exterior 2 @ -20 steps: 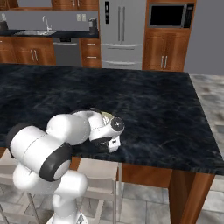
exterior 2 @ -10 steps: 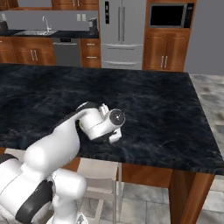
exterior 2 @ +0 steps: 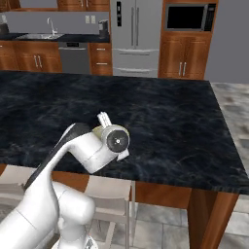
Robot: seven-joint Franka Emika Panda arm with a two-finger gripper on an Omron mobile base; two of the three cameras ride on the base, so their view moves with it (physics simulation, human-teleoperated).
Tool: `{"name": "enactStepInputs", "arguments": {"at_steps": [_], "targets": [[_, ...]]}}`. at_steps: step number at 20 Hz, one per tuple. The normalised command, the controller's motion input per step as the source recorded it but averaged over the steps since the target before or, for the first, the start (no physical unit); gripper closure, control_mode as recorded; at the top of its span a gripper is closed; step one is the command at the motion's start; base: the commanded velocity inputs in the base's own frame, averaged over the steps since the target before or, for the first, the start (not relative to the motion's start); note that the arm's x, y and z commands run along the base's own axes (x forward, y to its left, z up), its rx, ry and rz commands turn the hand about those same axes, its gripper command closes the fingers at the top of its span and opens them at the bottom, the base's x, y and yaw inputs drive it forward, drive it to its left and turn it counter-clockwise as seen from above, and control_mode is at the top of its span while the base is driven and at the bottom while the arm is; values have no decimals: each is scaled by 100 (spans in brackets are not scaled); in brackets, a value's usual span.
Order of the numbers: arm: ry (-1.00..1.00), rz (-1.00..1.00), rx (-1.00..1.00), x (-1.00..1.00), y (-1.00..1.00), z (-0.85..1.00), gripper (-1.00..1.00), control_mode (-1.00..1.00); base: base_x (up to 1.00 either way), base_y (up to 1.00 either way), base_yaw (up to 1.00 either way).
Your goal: Pick up the bowls from the cabinet and place each bowl in front of a stool on the dining counter.
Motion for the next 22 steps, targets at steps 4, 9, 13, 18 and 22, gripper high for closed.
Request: {"name": "enactStepInputs", "arguments": {"at_steps": [4, 9, 13, 18, 22], "targets": [[-13, 5, -15, -67, 18, 100, -100, -100, 0, 0, 0], [-2, 6, -26, -20, 27, 100, -100, -100, 0, 0, 0], [3, 5, -35, -11, 32, 86, -100, -100, 0, 0, 0], [11, 1, -37, -29, 19, 62, -100, -100, 0, 0, 0], [0, 1, -36, -43, 4, 14, -100, -100, 0, 0, 0]]}}
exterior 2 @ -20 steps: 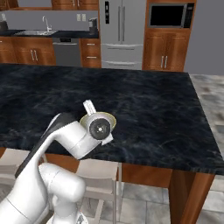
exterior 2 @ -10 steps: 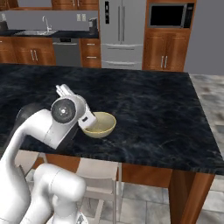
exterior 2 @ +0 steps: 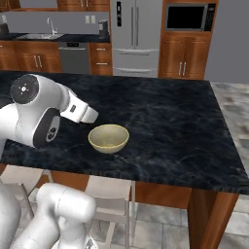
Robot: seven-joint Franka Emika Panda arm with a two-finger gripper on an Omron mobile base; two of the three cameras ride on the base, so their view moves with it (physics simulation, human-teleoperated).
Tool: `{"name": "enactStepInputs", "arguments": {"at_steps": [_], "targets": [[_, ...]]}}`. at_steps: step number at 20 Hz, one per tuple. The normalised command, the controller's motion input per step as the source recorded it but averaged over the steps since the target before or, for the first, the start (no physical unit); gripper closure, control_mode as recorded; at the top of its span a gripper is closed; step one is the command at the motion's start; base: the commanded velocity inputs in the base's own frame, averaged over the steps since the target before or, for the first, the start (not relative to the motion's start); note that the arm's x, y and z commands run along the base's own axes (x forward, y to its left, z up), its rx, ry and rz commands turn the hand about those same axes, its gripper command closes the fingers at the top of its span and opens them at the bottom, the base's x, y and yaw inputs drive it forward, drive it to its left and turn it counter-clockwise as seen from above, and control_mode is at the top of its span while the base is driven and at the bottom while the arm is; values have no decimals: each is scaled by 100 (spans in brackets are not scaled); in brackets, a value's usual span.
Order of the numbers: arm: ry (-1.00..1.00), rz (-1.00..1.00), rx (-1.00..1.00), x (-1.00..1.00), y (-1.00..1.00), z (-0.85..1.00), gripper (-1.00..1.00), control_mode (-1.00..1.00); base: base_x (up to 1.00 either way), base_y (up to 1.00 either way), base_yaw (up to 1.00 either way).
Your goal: Pick up the bowls from the cabinet and place each bowl in front of a stool on the dining counter.
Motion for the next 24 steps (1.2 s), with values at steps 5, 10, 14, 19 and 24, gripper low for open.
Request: {"name": "enactStepInputs", "arguments": {"at_steps": [5, 10, 14, 19, 24], "targets": [[-8, 4, -12, -35, 0, -5, -100, 100, -25, -1, 2], [0, 0, 0, 0, 0, 0, -100, 100, -22, -1, 0], [0, 0, 0, 0, 0, 0, -100, 100, -5, -1, 0], [0, 0, 0, 0, 0, 0, -100, 100, -72, 35, 8], [0, 0, 0, 0, 0, 0, -100, 100, -47, 100, 12]]}}
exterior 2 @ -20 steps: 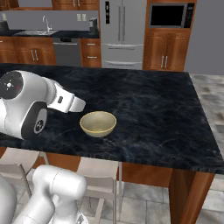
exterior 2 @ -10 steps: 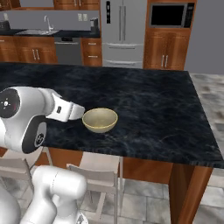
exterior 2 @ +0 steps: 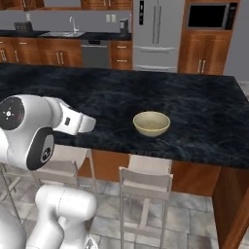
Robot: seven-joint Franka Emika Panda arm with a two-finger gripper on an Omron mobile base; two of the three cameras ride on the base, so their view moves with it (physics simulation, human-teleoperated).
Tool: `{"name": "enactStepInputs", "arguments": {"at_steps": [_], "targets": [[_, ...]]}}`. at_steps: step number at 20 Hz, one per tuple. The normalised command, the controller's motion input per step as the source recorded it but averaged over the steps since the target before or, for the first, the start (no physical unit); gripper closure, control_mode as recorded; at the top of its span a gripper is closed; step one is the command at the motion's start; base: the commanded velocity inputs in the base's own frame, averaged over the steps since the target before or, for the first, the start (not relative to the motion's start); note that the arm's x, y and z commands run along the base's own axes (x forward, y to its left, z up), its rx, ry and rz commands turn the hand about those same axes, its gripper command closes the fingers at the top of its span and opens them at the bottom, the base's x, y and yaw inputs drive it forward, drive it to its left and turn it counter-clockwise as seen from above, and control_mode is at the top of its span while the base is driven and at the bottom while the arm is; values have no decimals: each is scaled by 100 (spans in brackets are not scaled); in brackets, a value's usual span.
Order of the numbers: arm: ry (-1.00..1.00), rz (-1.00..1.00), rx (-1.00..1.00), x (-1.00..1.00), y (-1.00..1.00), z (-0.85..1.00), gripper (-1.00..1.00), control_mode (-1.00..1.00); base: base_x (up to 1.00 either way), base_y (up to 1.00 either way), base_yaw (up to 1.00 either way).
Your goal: Pick up the bowls from the cabinet and place each bowl in front of a stool on the dining counter.
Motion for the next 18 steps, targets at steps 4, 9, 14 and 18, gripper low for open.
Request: {"name": "enactStepInputs", "arguments": {"at_steps": [4, 9, 14, 18], "targets": [[0, 0, 0, 0, 0, 0, -100, 100, -13, 100, 4], [0, 0, 0, 0, 0, 0, -100, 100, 0, 100, 0], [0, 0, 0, 0, 0, 0, -100, 100, 0, 100, 0], [0, 0, 0, 0, 0, 0, -100, 100, 0, 100, 0]]}}
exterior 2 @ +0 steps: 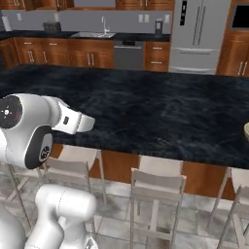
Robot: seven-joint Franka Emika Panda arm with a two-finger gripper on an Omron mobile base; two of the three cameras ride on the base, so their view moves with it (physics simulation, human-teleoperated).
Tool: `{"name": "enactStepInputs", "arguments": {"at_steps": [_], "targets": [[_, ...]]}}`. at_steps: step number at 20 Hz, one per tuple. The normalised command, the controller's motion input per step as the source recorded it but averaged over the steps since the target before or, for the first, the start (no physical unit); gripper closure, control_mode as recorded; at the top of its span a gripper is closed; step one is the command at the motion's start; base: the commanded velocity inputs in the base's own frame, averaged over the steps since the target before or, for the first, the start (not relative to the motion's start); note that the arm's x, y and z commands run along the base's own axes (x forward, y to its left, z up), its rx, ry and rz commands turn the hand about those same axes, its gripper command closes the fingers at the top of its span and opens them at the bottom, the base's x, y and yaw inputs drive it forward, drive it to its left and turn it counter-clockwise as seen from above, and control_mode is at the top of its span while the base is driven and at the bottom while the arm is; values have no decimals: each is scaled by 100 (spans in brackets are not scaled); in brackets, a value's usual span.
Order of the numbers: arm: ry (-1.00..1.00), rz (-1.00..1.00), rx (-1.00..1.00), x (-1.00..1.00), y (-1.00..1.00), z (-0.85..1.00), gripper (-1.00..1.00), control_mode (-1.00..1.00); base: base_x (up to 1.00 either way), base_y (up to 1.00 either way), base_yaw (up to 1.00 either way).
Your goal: Pick up the bowls from the cabinet and place each bowl in front of a stool on the dining counter.
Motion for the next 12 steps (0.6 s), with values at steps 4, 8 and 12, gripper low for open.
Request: {"name": "enactStepInputs", "arguments": {"at_steps": [4, 8, 12], "targets": [[0, 0, 0, 0, 0, 0, -100, 100, 0, 100, 0], [0, 0, 0, 0, 0, 0, -100, 100, 0, 100, 0], [0, 0, 0, 0, 0, 0, -100, 100, 0, 100, 0]]}}
